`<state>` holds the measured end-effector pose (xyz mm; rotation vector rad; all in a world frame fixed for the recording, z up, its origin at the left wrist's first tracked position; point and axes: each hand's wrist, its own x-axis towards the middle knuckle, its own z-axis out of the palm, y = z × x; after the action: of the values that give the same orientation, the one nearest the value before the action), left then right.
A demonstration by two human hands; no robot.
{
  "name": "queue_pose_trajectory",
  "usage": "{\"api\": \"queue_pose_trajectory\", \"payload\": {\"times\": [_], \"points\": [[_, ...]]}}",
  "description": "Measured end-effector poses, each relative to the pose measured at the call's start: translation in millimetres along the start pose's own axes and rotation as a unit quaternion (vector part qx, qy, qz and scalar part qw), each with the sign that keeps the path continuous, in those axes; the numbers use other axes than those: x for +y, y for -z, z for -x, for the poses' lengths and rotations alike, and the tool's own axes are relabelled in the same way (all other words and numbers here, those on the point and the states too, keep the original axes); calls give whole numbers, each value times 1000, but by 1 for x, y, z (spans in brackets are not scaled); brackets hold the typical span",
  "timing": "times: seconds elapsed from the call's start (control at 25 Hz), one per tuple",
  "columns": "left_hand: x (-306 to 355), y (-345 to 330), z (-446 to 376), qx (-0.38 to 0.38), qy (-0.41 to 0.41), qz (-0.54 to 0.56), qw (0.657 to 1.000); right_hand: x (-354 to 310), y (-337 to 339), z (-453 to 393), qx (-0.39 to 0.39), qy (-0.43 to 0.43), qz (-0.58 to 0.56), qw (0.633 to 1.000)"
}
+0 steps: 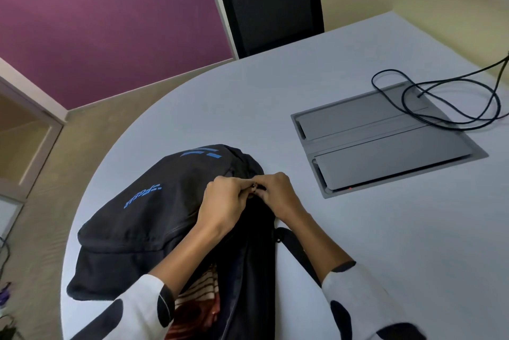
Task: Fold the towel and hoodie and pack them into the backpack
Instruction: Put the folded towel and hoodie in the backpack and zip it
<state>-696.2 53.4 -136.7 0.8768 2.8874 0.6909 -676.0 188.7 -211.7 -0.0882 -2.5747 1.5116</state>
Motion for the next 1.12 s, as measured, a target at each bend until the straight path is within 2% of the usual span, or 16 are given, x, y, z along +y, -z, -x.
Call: {"api": "queue_pose_trajectory", "payload": {"times": [0.2,0.36,0.64,0.76,0.88,1.04,1.12], "points": [[-2,9,10,19,-17,-3,1000,4,-7,3,19,38,30,999],[5,9,12,61,40,39,997,1,-5,5,27,47,21,998],[17,15,47,86,-48,33,995,16,-6,4,31,11,22,999],[25,28,68,115,-61,77,989,15,-6,1,46,-9,17,999],[28,38,72,140,-39,112,983,11,-2,1,55,-17,46,997],[30,38,69,146,13,136,980,-14,-6,29,4,84,64,994],[35,34,68,141,28,140,980,-26,-9,47,30,106,33,993]]}}
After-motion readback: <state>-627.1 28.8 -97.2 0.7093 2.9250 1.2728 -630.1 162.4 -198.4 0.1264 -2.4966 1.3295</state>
